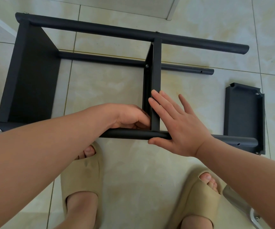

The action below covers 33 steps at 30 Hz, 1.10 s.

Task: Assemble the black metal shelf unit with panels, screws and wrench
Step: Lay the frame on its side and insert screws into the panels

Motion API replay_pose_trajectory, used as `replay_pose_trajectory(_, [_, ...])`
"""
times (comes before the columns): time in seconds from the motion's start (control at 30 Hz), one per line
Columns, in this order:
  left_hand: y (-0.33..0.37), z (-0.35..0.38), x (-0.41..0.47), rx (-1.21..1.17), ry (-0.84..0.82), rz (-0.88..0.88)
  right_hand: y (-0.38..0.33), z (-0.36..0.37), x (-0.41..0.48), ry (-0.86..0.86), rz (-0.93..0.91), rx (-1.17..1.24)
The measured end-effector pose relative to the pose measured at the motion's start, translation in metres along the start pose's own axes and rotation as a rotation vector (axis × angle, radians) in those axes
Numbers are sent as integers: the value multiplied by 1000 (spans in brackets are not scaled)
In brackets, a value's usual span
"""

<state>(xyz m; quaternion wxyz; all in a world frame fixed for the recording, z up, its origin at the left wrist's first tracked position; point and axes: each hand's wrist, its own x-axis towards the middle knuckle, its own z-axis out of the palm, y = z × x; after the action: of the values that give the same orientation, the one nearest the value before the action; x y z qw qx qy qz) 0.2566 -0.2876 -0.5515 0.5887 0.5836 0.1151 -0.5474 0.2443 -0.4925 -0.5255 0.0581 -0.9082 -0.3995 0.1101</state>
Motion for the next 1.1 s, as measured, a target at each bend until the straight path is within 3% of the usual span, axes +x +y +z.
replay_pose_trajectory(0.2, [1,0,2,57,56,35,0,0,0,8,-3,-2])
replay_pose_trajectory(1.1, [4,-2,1,-22,15,51,0,1,0,10,-7,-6])
